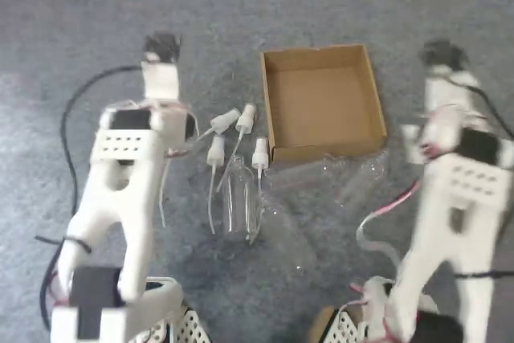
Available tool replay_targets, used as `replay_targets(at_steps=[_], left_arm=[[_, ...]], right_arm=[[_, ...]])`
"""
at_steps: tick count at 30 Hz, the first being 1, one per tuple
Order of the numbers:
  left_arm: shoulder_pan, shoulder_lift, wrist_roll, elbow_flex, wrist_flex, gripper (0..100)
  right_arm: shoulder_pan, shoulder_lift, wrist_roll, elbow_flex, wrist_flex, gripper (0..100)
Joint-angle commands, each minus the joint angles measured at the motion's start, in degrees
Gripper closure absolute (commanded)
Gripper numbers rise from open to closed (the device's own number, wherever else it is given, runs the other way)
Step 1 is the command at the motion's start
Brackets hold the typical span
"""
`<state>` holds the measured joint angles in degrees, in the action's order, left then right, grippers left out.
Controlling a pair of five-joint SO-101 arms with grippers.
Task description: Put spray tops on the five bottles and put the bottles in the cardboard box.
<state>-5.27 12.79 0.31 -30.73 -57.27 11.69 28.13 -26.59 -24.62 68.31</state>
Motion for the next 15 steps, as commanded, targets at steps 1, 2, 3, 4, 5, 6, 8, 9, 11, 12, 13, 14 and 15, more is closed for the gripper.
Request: replay_targets(at_steps=[1, 2, 3, 4, 5, 6, 8, 9, 11, 12, 13, 14, 15], left_arm=[[0.1, 15.1, 1.7, 10.8, -8.1, 99], [0.1, 18.3, 2.5, 11.8, -9.1, 99], [0.1, 21.2, 3.3, 12.6, -9.5, 99], [-0.1, 23.8, 3.9, 13.1, -9.4, 99], [-0.2, 26.2, 4.3, 13.3, -9.3, 99], [-0.4, 28.2, 4.9, 13.3, -8.6, 99], [-0.7, 31.6, 6.4, 13.1, -6.9, 99], [-1.7, 33.0, 7.6, 13.1, -6.5, 99], [-3.4, 35.2, 11.1, 13.0, -6.2, 99], [-4.2, 36.1, 13.0, 12.8, -6.4, 99], [-4.8, 37.2, 14.9, 11.9, -6.2, 99], [-5.1, 38.0, 16.4, 10.9, -6.0, 99], [-5.0, 38.7, 17.9, 9.7, -4.9, 99]], right_arm=[[-21.0, 9.3, 6.0, 3.7, -2.4, 99.6], [-24.8, 9.5, 6.9, 3.4, -3.5, 99.2], [-28.5, 9.3, 7.9, 3.1, -4.6, 99.2], [-32.1, 8.8, 8.6, 2.7, -5.6, 99.3], [-35.1, 8.1, 9.3, 1.9, -6.8, 99.3], [-37.8, 7.4, 9.8, 0.9, -8.5, 99.3], [-41.7, 6.3, 10.9, -2.0, -11.9, 99.3], [-43.0, 6.0, 10.9, -4.0, -14.1, 99.3], [-44.4, 5.8, 10.2, -8.1, -18.4, 99.2], [-44.4, 5.8, 9.9, -10.4, -20.5, 99.2], [-44.5, 6.0, 10.0, -12.5, -22.7, 99.2], [-44.5, 6.5, 9.9, -14.2, -24.6, 99.2], [-44.5, 7.3, 10.0, -15.9, -26.4, 99.2]])
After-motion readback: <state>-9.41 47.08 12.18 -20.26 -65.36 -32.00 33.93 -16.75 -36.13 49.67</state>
